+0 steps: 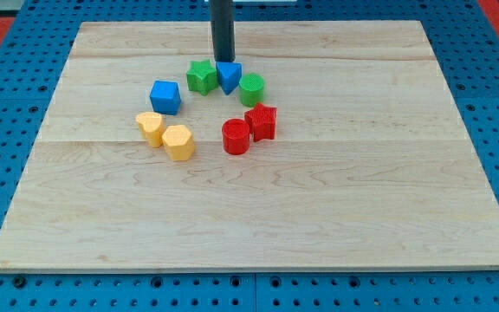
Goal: Move the red star into the green circle
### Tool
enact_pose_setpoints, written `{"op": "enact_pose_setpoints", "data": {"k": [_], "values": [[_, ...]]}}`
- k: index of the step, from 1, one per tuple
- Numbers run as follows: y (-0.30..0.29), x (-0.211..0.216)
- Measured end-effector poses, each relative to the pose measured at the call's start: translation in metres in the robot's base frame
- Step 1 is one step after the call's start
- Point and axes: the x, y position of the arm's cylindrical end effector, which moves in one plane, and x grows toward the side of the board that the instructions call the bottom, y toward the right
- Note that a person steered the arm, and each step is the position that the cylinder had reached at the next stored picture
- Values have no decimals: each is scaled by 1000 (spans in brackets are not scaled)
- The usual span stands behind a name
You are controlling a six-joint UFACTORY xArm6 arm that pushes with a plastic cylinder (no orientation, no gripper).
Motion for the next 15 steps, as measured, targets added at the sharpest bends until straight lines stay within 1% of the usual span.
{"op": "enact_pose_setpoints", "data": {"k": [1, 2, 3, 4, 5, 6, 7, 8, 9, 10, 12, 14, 15], "values": [[21, 12], [64, 51], [104, 102], [78, 189], [51, 194], [43, 175], [36, 171], [70, 170], [86, 156], [78, 156], [96, 137], [86, 96], [78, 96]]}}
